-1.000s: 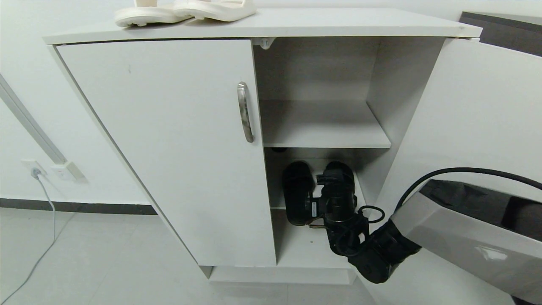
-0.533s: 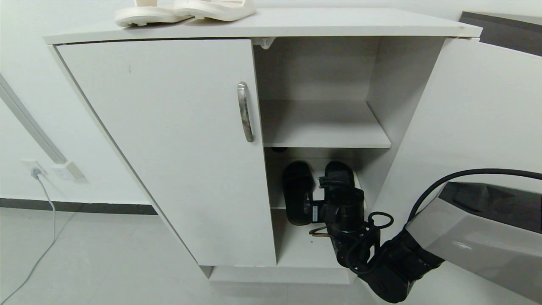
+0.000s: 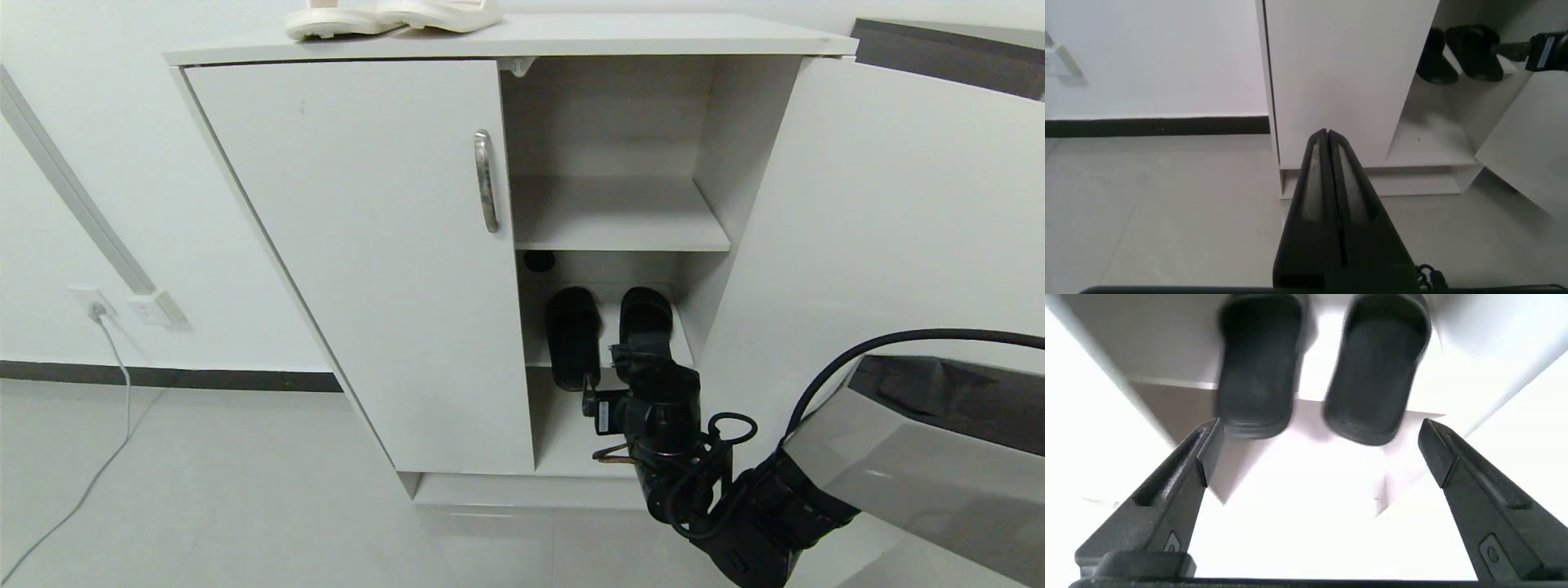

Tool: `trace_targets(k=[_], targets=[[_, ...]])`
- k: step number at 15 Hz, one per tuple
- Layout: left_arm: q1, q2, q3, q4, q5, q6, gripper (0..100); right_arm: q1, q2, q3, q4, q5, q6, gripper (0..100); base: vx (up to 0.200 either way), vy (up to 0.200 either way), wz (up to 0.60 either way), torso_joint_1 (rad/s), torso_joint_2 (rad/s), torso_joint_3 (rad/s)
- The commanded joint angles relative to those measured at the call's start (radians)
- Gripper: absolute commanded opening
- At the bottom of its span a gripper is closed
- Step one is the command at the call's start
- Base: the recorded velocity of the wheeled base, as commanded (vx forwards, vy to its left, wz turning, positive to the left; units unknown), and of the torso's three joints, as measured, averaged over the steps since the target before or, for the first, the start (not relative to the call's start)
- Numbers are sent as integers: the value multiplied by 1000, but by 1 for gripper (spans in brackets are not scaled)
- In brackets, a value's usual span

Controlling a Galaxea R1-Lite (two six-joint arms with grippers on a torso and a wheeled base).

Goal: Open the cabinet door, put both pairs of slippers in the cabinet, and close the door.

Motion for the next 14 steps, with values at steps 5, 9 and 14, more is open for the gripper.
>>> trace_targets(k=[5, 9, 14], targets=[[0, 1, 0, 0, 0, 0, 0, 5, 0, 26, -12, -1, -2, 100, 0, 0, 0, 0, 0, 0], [0, 1, 0, 0, 0, 0, 0, 5, 0, 29, -15, -2, -2, 100, 0, 0, 0, 0, 0, 0], [0, 1, 0, 0, -1, 1, 0, 5, -3, 29, -15, -2, -3, 100, 0, 0, 0, 0, 1, 13]])
